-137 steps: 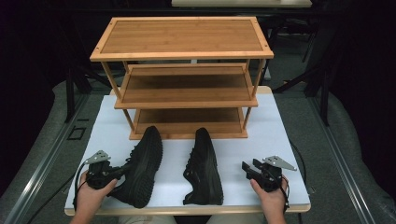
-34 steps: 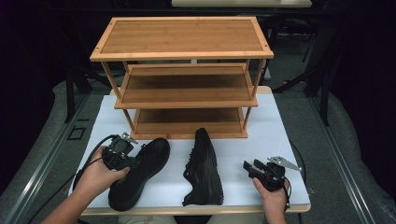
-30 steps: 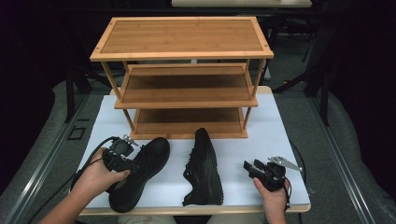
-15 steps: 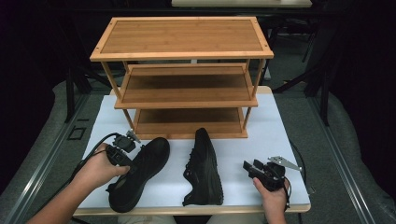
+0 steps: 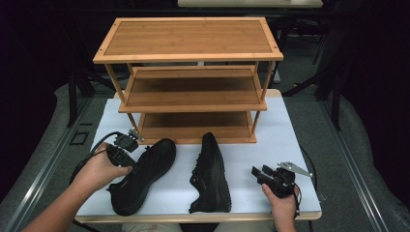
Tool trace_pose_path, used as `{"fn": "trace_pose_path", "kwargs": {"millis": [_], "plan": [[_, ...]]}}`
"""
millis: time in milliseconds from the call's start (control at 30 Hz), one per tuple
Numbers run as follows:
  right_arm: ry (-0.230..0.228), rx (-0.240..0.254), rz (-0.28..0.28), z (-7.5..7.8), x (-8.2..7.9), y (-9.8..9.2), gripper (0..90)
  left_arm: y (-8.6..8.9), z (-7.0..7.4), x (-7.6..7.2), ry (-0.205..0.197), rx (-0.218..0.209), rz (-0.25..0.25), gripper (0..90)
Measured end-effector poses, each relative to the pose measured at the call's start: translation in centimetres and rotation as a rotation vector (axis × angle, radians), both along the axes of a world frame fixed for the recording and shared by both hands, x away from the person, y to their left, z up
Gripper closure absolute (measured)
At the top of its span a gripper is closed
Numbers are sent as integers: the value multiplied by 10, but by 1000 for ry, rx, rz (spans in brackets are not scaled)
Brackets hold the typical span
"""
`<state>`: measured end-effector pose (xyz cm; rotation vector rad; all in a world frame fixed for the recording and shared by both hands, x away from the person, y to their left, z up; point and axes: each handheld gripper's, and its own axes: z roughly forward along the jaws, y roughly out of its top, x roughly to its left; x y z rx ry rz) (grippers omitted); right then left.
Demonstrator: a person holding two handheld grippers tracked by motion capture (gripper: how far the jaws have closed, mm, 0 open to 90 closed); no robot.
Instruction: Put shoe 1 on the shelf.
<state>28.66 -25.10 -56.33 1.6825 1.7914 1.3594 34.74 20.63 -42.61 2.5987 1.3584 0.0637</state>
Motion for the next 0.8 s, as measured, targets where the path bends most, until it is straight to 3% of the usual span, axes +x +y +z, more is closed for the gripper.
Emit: {"fn": "trace_pose_path", "kwargs": {"millis": [200, 233, 367, 400, 733, 800], "plan": [[-12, 13, -2, -1, 1, 1, 475, -5, 9, 23, -47, -17, 27, 845], [4, 4, 4, 0, 0, 1, 475, -6, 9, 28, -48, -22, 35, 845], [3, 7, 4, -1, 1, 0, 475, -12, 4, 46, -71, -58, 67, 845], [3, 5, 3, -1, 1, 0, 475, -14, 1, 48, -81, -67, 99, 844], [-8, 15, 6, -2, 2, 1, 475, -28, -12, 75, -233, -136, 198, 843], [-5, 14, 6, -2, 2, 0, 475, -30, -18, 77, -236, -160, 207, 838]]}}
